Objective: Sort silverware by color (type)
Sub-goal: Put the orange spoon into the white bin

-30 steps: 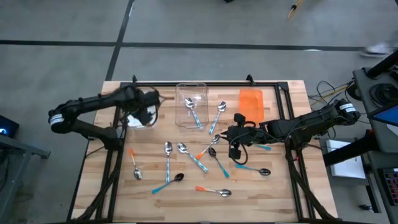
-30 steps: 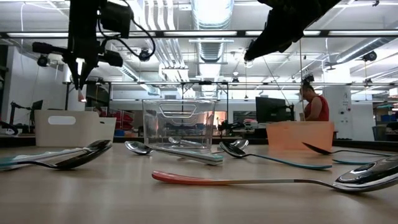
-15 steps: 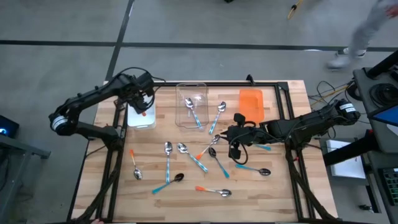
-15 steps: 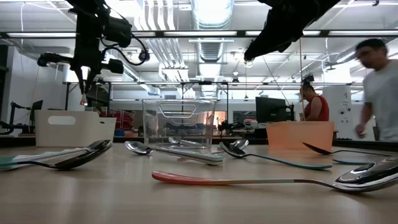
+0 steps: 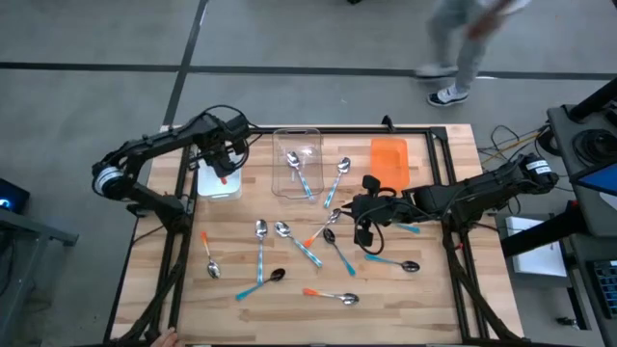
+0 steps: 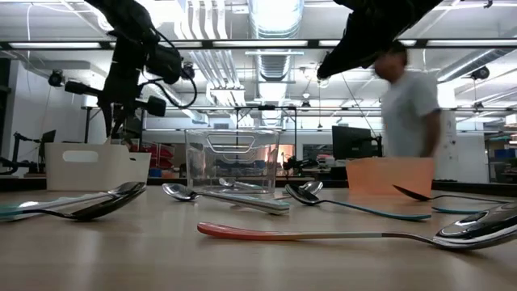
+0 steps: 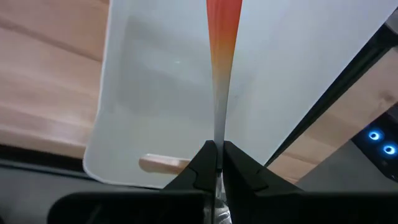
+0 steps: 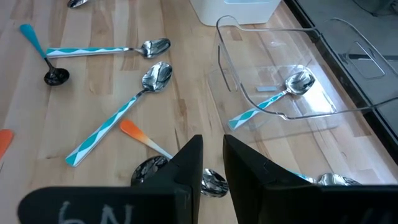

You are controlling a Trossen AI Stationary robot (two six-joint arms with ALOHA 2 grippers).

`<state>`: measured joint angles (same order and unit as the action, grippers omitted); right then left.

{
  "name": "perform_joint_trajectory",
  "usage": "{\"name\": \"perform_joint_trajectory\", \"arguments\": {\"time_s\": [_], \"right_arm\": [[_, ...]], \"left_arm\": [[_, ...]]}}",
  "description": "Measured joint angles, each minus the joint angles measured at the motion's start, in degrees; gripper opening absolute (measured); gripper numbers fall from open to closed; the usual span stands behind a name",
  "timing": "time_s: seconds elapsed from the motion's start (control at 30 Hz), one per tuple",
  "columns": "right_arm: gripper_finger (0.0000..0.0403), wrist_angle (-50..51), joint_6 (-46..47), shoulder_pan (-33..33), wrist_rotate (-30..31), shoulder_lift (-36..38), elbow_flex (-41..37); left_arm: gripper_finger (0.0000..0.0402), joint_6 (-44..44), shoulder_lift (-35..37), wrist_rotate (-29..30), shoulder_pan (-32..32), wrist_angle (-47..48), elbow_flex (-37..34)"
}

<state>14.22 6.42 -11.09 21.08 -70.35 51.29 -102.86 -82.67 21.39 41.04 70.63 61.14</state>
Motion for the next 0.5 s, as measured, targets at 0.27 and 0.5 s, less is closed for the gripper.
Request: {"name": "perform_joint_trajectory", "arguments": {"time_s": [0.27,0.5], "right_arm": [[0.0054,0.0,0.0,0.0,0.0,0.0,0.0],[0.0054,0.0,0.0,0.0,0.0,0.0,0.0]], "left_arm": [[0.0000,-0.2,-2.2,0.0,0.1,0.0,0.0],[0.0000,-0.2,-2.9,0.0,0.1,-0.1,0.0]]}}
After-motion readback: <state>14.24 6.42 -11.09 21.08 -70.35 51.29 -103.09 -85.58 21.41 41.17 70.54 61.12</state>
